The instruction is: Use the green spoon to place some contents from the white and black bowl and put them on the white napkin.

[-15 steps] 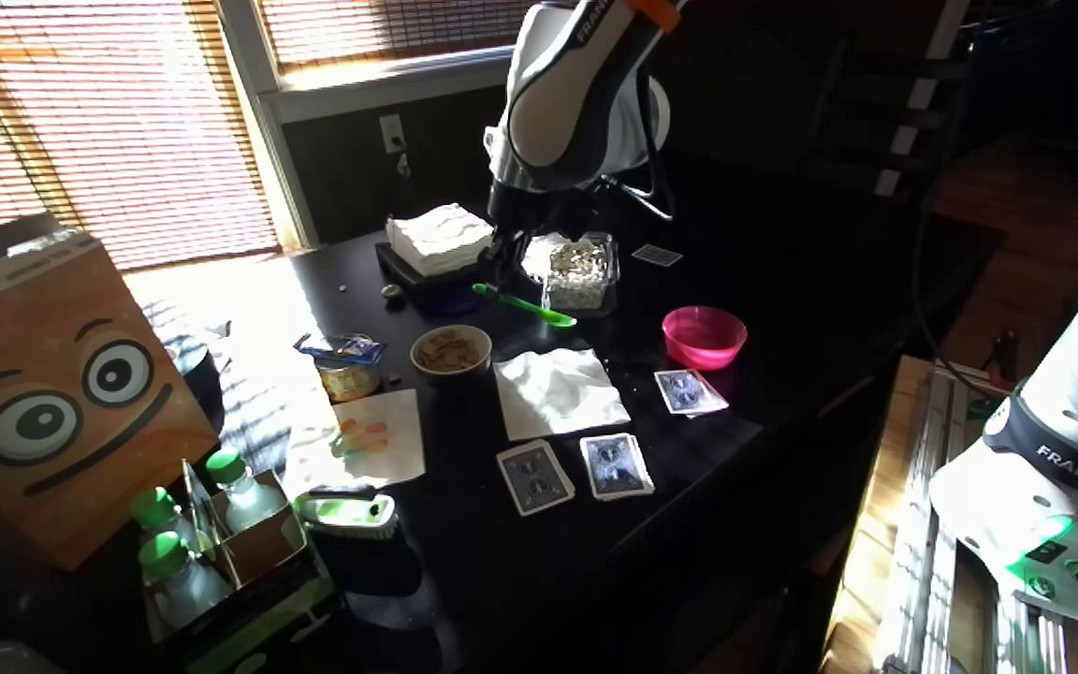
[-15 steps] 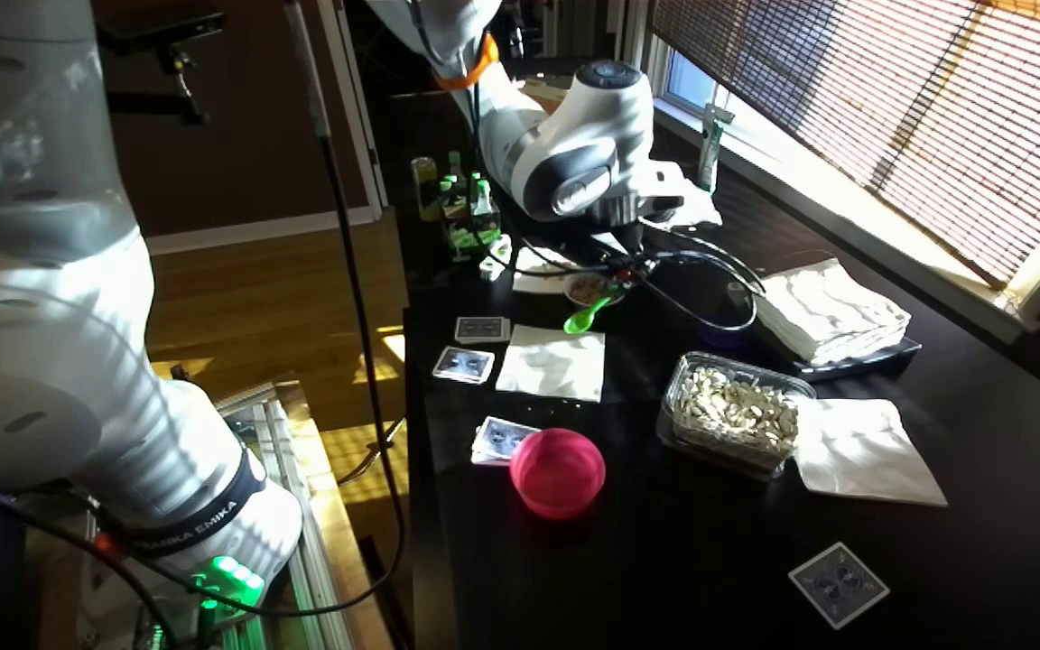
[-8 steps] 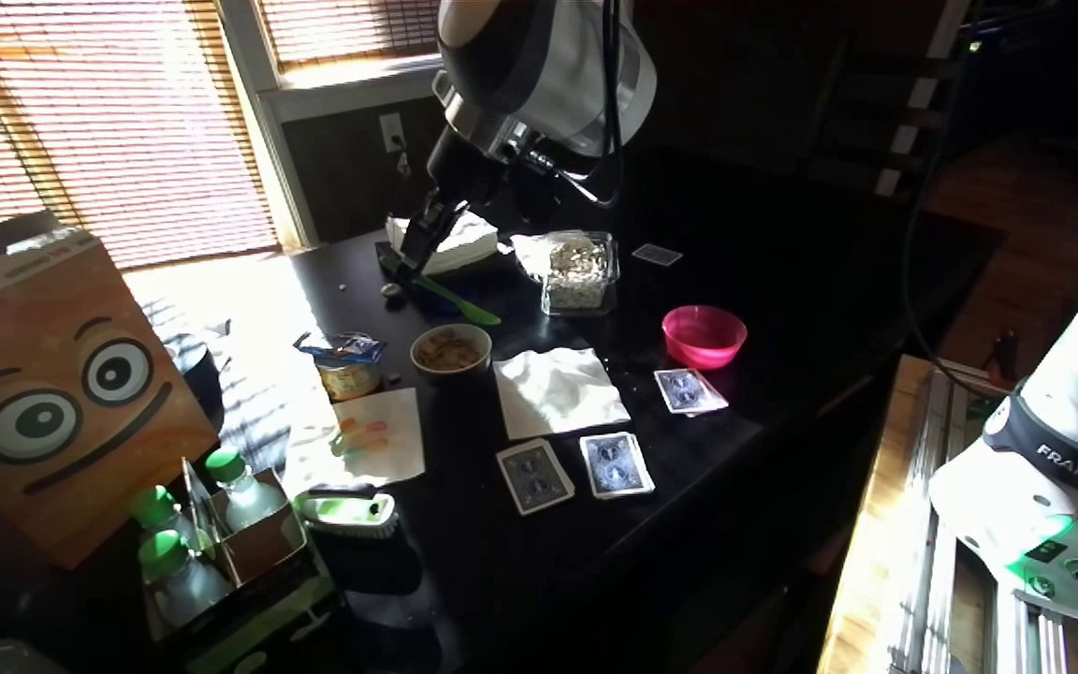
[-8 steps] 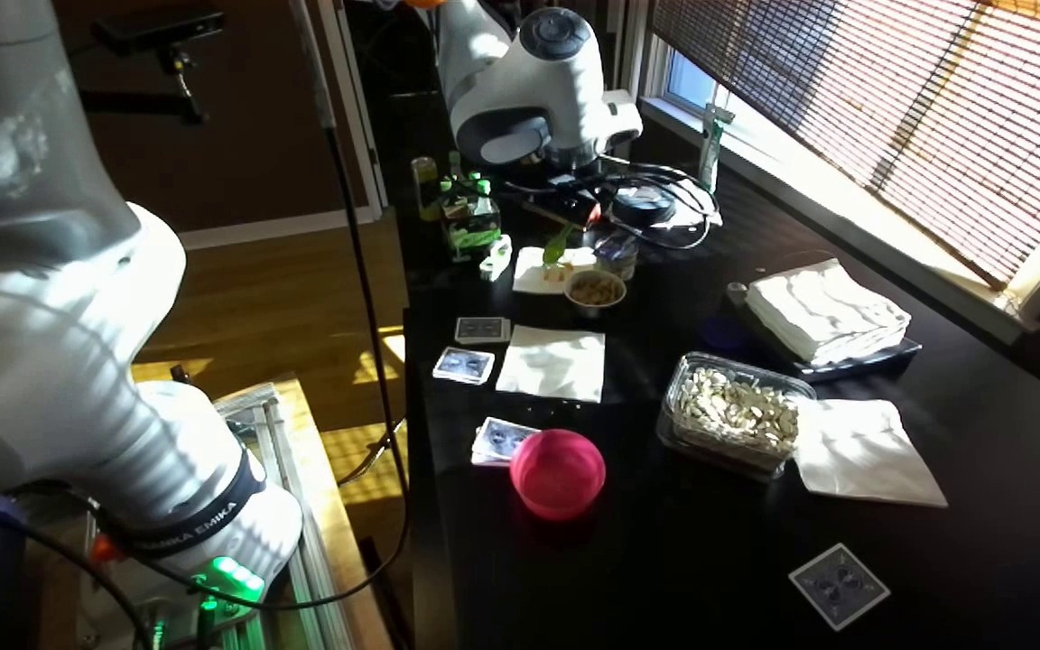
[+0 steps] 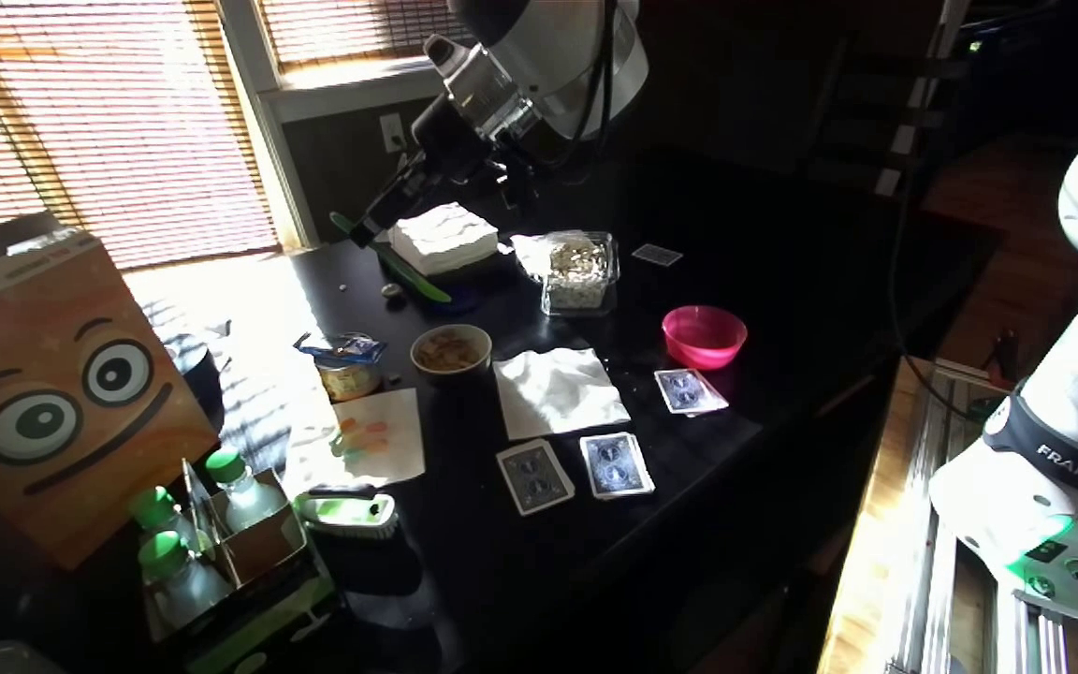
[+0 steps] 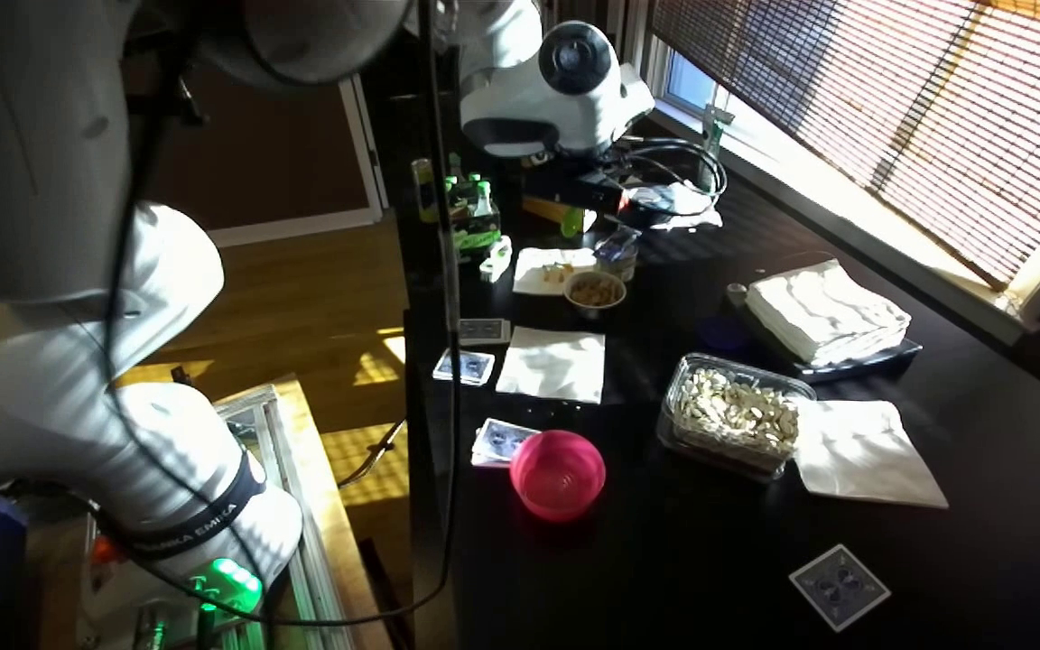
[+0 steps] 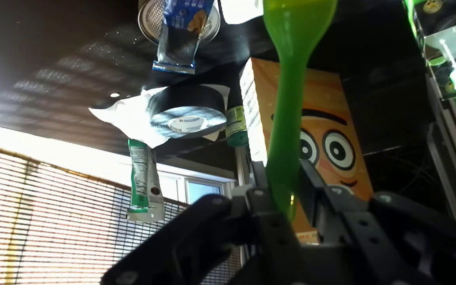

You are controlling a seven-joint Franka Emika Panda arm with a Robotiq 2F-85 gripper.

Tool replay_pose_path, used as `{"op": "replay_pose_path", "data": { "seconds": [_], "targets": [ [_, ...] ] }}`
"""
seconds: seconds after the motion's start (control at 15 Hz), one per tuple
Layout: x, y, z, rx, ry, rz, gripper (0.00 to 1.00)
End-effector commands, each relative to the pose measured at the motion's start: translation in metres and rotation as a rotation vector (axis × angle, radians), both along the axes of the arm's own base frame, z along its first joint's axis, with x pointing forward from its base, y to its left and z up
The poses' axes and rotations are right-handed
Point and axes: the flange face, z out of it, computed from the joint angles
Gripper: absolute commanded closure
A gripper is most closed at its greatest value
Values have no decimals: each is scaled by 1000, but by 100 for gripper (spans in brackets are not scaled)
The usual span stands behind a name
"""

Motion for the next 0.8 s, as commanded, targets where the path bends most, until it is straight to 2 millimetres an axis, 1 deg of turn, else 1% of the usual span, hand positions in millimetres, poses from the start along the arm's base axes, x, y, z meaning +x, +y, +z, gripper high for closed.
{"op": "replay_pose_path", "data": {
  "seconds": [0.0, 0.2, 0.27, 0.33, 0.47, 0.73],
  "targets": [
    [1, -4, -3, 18, -5, 8, 76],
    [2, -5, -11, 40, -8, 14, 76],
    [1, -4, -11, 42, -9, 16, 94],
    [5, -2, -16, 57, -6, 13, 94],
    [8, -2, -20, 95, -6, 11, 94],
    [12, -9, -31, 160, -19, -12, 94]
  ]
}}
